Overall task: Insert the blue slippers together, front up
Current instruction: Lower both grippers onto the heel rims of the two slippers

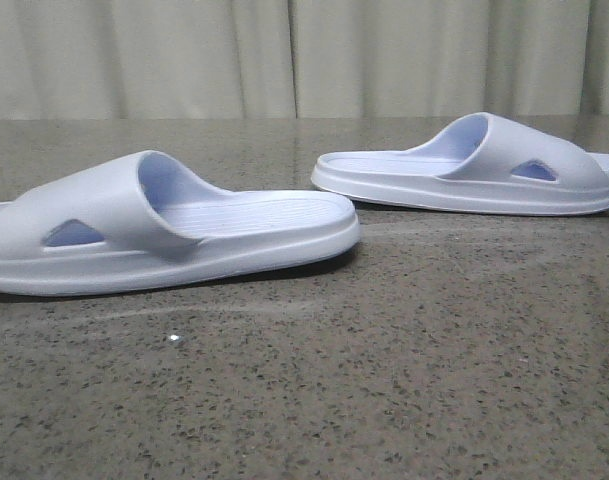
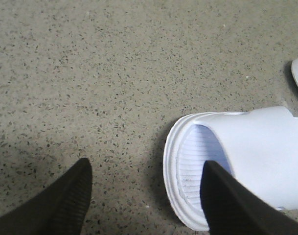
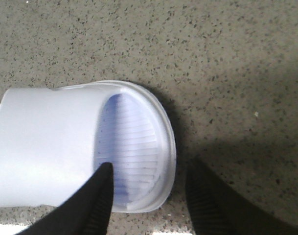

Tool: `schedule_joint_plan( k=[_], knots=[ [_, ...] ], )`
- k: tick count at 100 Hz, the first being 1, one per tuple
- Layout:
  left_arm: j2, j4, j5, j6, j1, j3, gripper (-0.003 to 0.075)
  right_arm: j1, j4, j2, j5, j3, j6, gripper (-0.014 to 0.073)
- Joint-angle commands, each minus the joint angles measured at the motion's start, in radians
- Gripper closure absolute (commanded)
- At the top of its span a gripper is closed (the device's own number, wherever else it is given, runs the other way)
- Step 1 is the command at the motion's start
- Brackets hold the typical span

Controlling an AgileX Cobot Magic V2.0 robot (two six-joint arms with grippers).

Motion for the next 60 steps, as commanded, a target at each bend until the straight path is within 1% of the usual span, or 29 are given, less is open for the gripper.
schedule_joint_plan(
  k=[1,9,19,24,37,49,60],
  knots=[
    [-0.003,-0.052,-0.041,0.010,-0.006,-0.035,0.0317,-0.035,0.066,0.031,0.058,-0.068,-0.052,0.0305],
    [-0.003,-0.052,-0.041,0.014,-0.006,-0.035,0.0317,-0.062,0.087,0.064,0.107,-0.088,-0.084,0.0305],
    [-0.003,-0.054,-0.041,0.014,-0.006,-0.035,0.0317,-0.093,0.205,0.097,0.144,-0.088,-0.169,0.0305],
    [-0.003,-0.058,-0.037,0.014,-0.006,-0.035,0.0317,-0.105,0.237,0.114,0.164,-0.088,-0.199,0.0305],
    [-0.003,-0.061,-0.037,0.015,-0.006,-0.035,0.0317,-0.111,0.257,0.147,0.183,-0.088,-0.233,0.0305],
    [-0.003,-0.070,-0.035,0.015,-0.006,-0.035,0.0317,-0.111,0.340,0.187,0.228,-0.088,-0.294,0.0305],
    [-0.003,-0.072,-0.031,0.015,-0.006,-0.035,0.0317,-0.111,0.345,0.217,0.247,-0.088,-0.306,0.0305]
  ],
)
